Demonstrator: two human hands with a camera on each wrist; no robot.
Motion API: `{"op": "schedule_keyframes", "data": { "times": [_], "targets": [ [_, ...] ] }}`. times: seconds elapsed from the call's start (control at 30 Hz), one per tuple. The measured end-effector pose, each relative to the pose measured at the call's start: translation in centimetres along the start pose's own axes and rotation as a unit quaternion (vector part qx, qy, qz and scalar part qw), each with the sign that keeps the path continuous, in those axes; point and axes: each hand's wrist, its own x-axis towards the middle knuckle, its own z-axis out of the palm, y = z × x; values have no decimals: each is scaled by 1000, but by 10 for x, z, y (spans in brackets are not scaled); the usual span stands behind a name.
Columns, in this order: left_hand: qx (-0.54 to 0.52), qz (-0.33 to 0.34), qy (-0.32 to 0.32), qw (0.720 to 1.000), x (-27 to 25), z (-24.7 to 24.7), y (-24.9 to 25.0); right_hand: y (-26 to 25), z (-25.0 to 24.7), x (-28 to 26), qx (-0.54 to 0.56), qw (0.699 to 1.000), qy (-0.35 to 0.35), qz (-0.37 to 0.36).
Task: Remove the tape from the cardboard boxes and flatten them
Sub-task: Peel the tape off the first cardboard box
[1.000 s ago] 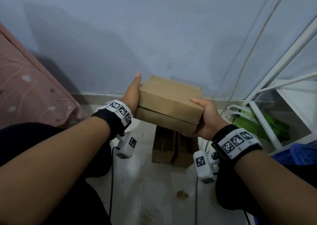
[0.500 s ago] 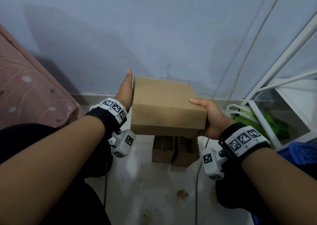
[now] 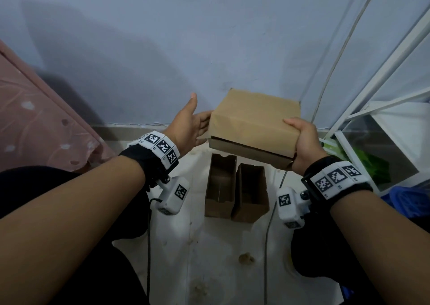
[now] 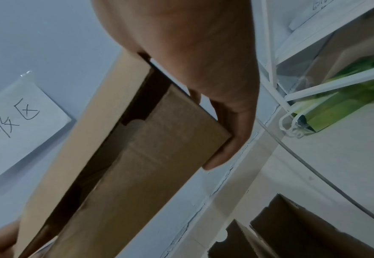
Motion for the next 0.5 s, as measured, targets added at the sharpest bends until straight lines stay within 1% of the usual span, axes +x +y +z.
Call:
{"op": "schedule_keyframes", "data": {
  "times": [0.1,0.23,0.3,0.4,0.5],
  "targets": [
    [15,24,69,997,7,-8,2,0,-2,2,-16,1000,-11,-7],
    [89,94,126,984,6,-14,0,2,-4,6,-20,999,-34,-13],
    [106,118,152,976,6,-16,1,4,-5,8,-18,999,-45,-16],
    [74,129,169,974,1,-18,3,6,-3,8,-13,997,-70,-15],
    [54,151,211,964,-5,-11,8,5,0,7,-9,995,-100,-9]
  ]
}}
